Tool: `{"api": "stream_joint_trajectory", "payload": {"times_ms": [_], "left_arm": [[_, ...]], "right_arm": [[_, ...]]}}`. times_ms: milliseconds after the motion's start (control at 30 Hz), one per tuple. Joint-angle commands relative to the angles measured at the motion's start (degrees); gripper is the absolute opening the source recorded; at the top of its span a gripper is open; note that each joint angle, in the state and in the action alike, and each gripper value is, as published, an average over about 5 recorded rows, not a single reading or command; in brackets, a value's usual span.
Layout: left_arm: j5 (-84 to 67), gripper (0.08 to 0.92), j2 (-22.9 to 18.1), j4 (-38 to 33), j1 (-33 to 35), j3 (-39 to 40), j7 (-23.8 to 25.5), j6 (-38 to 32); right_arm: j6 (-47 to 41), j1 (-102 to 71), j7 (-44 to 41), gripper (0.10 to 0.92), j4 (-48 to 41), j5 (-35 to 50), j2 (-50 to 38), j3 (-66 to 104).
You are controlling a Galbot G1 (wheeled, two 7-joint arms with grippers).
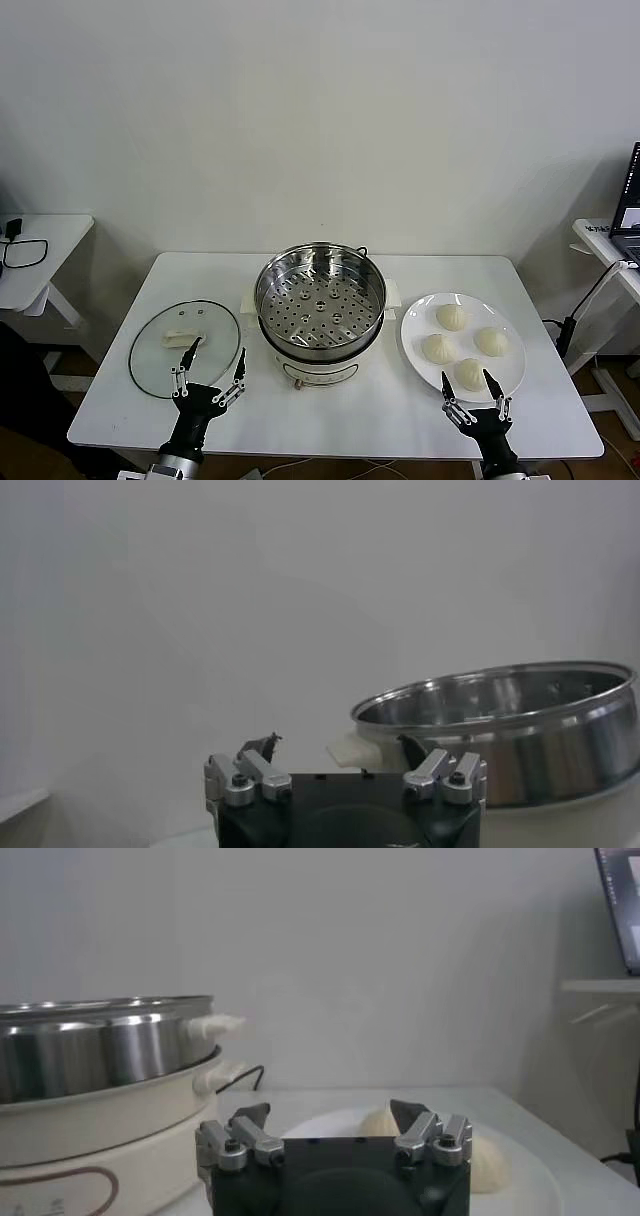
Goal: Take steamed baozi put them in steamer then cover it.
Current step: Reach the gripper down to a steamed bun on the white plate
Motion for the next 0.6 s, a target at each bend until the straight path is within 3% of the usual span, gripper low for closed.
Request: {"api": "stream_joint_trajectory", "payload": {"times_ms": [33, 367, 600], "left_arm": [[-0.1, 0.823, 0.0, -0.4, 0.2, 0.0, 0.0, -0.1], [0.9, 0.823, -0.7, -2.8, 1.0, 0.5, -0.3, -0.9], [1.6, 0.823, -1.0, -4.4, 1.8, 0.5, -0.6, -0.9]], "right_arm": [[-1.0, 0.1, 2.5, 0.823, 0.3, -1.3, 0.3, 0.1], [-12.7, 20.6, 8.5, 0.823, -2.0, 11.5, -6.8, -2.2], [-16.2, 42.2, 8.8, 0.823, -14.8, 19.3, -13.9, -12.9]]}}
